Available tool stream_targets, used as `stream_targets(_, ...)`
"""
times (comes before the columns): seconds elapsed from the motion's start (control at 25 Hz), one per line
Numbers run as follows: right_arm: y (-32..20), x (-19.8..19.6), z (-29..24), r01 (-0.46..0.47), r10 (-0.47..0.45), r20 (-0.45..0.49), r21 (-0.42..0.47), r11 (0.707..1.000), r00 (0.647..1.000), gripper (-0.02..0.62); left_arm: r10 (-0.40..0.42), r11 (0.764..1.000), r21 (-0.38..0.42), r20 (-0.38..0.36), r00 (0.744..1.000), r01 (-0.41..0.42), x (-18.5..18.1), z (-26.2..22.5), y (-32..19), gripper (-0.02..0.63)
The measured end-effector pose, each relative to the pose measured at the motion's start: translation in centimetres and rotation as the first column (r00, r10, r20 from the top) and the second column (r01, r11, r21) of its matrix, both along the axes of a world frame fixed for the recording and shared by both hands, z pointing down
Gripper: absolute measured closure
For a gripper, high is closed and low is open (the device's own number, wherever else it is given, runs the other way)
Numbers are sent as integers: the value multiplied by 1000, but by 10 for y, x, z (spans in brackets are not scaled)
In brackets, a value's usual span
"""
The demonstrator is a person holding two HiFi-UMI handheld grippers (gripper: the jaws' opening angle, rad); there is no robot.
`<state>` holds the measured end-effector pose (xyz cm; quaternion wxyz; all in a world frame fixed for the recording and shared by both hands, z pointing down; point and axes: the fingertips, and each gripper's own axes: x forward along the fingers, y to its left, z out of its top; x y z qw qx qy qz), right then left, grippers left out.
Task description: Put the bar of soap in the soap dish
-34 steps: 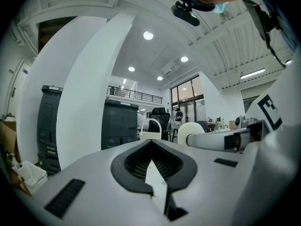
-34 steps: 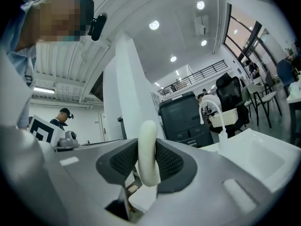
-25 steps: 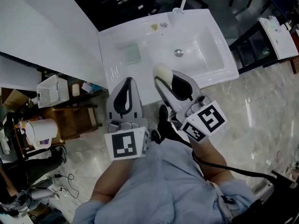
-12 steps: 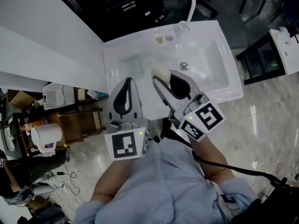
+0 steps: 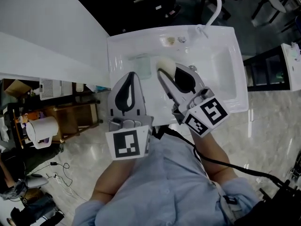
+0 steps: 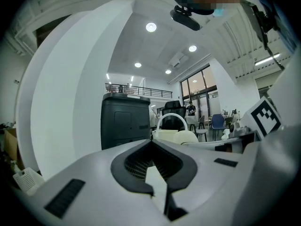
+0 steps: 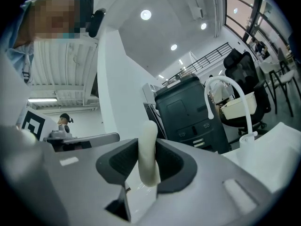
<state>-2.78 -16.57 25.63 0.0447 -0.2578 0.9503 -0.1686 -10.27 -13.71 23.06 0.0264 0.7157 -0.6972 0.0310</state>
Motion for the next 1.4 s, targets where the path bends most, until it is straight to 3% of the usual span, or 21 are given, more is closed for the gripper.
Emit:
stream_targets(0.36,-42,-47,50,-10,7,-39,-86,996,999,486,72,994,-73,-63,995,-76,-40,41,-50,601)
stream_targets(0.6,-54,-70,93,-25,15,-57,-180,983,998,486,118,985,-120,-48,992,-123,-49,64,-66,601)
stream_targets(1.04,-73,-86,162,-61,30,-115,-276,959,993,486,162,960,-215,-106,981,-181,-63,120,-87,601)
stream_targets(1.4,-74,-101,191,-69,24,-144,-314,947,989,486,157,950,-251,-130,979,-186,-76,138,-94,601)
